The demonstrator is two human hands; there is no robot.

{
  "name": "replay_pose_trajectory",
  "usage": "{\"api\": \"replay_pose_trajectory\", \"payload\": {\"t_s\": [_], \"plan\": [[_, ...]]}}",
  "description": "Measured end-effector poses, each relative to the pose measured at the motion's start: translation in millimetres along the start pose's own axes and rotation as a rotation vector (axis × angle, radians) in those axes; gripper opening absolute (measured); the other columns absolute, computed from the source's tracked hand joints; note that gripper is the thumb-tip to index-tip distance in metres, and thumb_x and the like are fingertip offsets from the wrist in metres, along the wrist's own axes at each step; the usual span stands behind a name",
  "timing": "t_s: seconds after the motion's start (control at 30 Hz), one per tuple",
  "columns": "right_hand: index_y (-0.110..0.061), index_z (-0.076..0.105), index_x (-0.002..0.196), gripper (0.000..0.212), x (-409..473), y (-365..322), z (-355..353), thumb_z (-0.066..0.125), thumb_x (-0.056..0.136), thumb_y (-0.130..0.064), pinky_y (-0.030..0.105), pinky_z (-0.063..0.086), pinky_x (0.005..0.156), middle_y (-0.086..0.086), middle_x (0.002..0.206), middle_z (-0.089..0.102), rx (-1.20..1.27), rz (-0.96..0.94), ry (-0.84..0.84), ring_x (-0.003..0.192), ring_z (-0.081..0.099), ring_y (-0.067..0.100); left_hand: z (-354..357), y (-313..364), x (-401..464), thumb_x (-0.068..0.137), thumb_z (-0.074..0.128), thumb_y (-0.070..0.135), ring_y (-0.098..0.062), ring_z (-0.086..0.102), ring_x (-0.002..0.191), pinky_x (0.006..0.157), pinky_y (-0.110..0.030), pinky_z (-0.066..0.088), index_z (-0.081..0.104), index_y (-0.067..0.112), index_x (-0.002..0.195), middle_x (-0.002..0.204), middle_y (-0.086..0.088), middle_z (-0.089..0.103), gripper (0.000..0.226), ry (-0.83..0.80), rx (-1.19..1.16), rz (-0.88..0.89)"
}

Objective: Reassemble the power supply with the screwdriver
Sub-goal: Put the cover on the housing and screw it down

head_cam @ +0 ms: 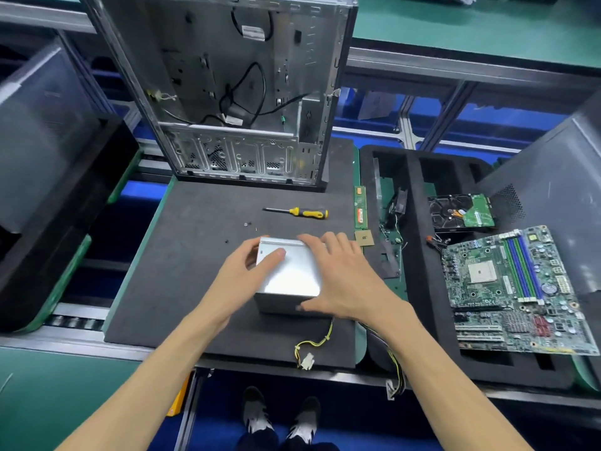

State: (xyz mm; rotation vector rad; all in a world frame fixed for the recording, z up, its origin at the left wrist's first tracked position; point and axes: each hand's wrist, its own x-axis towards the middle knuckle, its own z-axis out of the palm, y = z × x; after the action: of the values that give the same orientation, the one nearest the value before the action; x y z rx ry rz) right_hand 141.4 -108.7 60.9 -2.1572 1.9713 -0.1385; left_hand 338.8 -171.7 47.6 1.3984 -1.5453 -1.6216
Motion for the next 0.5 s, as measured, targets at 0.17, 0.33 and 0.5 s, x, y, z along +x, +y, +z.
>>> {"api": "replay_pose_trajectory", "payload": {"t_s": [0.17,0.33,0.5], "plan": [[-0.042,0.034,0.147,0.082,-4.9,10.7,-5.3,0.062,0.077,-0.075,0.021,0.030,0.108,-0.011,0.137,0.042,0.772,0.175,0.031,0.132,0.036,0.002,3.0,-3.7,2.2,0.092,0.071,0.041,0.006,0.069,0.095,0.068,-0.008,0.051,0.068,0.034,0.115,0.104,0.025,0.074,0.024,0.034,-0.047,0.005],[-0.038,0.051,0.133,0.042,-12.6,16.3,17.9,0.066,0.094,-0.047,0.041,0.047,0.109,-0.004,0.130,0.065,1.345,0.521,-0.031,0.119,0.063,0.013,7.1,1.2,4.2,0.093,0.069,0.042,-0.002,0.072,0.089,0.066,-0.013,0.051,0.072,0.029,0.107,0.099,0.017,0.077,0.020,0.046,-0.124,-0.048],[-0.031,0.055,0.129,0.049,-13.2,11.2,22.3,0.069,0.084,-0.046,0.032,0.057,0.090,0.001,0.123,0.071,1.541,0.528,-0.011,0.110,0.070,0.016,3.3,4.2,4.6,0.096,0.067,0.033,-0.009,0.074,0.096,0.070,-0.016,0.054,0.072,0.027,0.115,0.106,0.008,0.078,0.020,-0.059,-0.180,-0.072]]}}
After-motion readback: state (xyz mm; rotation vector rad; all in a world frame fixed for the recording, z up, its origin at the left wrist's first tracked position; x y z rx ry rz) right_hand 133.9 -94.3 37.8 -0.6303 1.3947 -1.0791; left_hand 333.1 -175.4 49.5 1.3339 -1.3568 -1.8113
